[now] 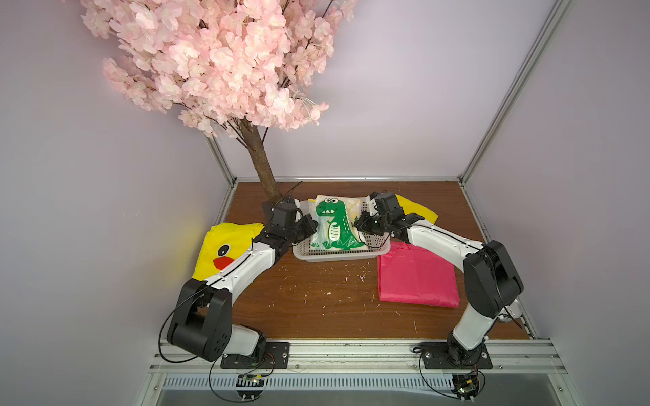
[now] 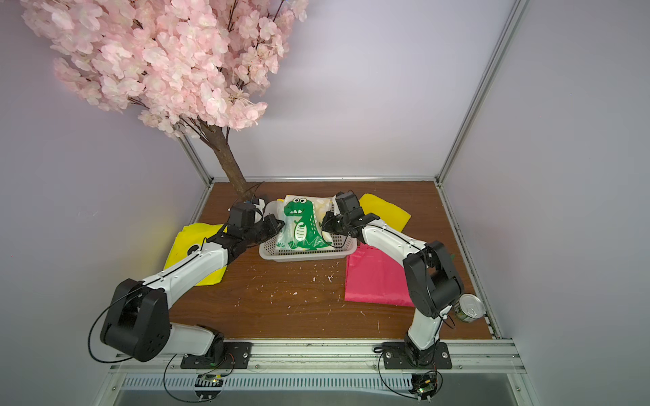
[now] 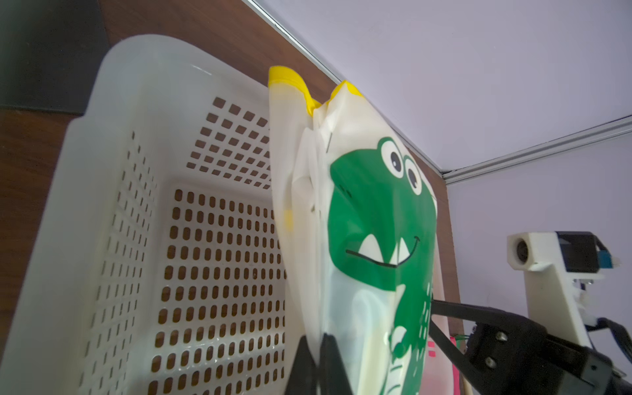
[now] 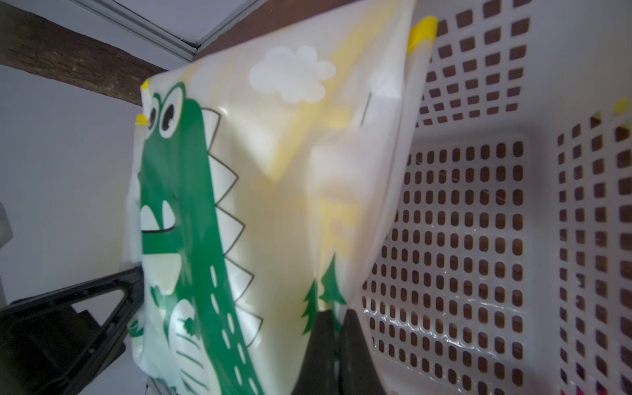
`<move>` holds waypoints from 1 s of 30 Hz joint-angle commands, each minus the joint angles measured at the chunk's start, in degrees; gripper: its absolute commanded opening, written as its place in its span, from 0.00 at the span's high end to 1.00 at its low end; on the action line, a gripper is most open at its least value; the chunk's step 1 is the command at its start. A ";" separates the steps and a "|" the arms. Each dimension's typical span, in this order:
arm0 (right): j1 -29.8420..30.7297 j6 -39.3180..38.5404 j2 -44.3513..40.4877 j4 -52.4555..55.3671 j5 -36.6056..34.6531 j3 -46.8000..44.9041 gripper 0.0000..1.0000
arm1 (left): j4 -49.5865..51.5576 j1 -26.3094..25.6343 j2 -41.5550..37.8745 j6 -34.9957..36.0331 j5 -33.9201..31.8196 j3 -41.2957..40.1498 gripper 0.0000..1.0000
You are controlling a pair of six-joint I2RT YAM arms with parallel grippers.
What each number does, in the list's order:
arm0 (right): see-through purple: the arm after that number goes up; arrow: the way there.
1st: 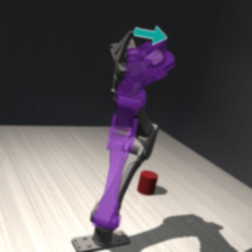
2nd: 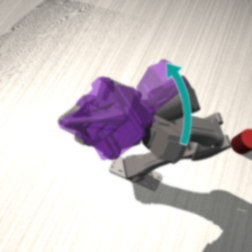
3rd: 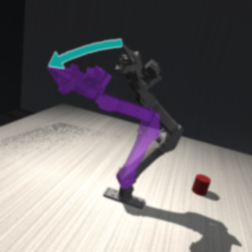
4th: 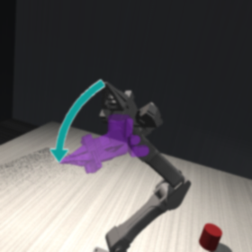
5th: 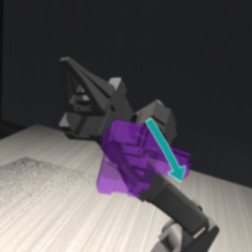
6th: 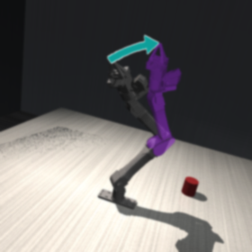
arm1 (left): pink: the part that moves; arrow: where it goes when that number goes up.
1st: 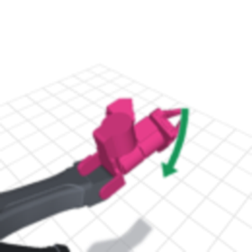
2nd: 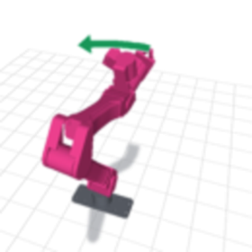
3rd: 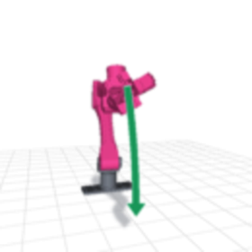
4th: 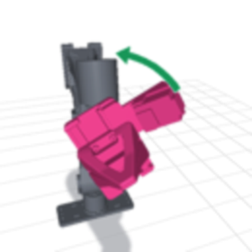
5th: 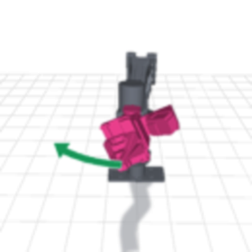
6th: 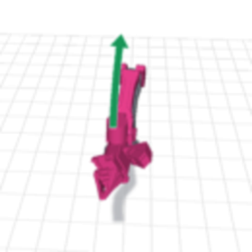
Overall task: Put the folded raincoat in the basket
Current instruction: Place the raincoat in the basket.
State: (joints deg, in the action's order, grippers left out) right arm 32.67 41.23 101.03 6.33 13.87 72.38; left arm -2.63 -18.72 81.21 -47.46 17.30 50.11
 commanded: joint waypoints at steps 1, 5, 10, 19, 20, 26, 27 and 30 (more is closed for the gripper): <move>0.32 -1.34 -0.54 -5.80 4.06 1.71 1.00 | -4.36 -0.05 1.05 2.64 2.78 -0.99 0.99; -0.06 -1.57 0.70 -5.67 4.06 1.30 1.00 | -4.08 0.00 3.03 3.40 2.83 -1.75 0.99; -0.42 -1.74 1.90 -5.54 4.07 0.88 1.00 | -5.38 0.08 4.19 3.67 1.93 -3.42 0.99; -0.73 -1.62 3.86 -4.68 3.63 2.15 0.67 | -2.86 0.09 5.93 5.93 1.11 -0.99 0.38; -0.75 -1.62 3.91 -4.66 3.53 2.23 0.64 | -2.63 0.10 5.98 6.01 1.13 -0.73 0.35; -1.06 -1.48 3.23 -4.75 2.91 2.33 0.46 | 0.22 0.09 5.34 7.90 -1.14 1.56 0.10; -1.17 -1.50 2.91 -4.84 2.90 2.35 0.44 | 1.05 0.09 5.17 8.49 -1.79 2.19 0.05; -1.22 -2.11 2.05 -4.12 2.22 2.90 0.39 | 3.03 0.09 4.84 9.90 -3.61 4.10 0.00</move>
State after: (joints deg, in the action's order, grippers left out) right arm 31.73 39.86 106.00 3.55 15.92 72.71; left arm -1.98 -18.70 86.87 -40.25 16.25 51.62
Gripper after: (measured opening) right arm 0.608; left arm 0.992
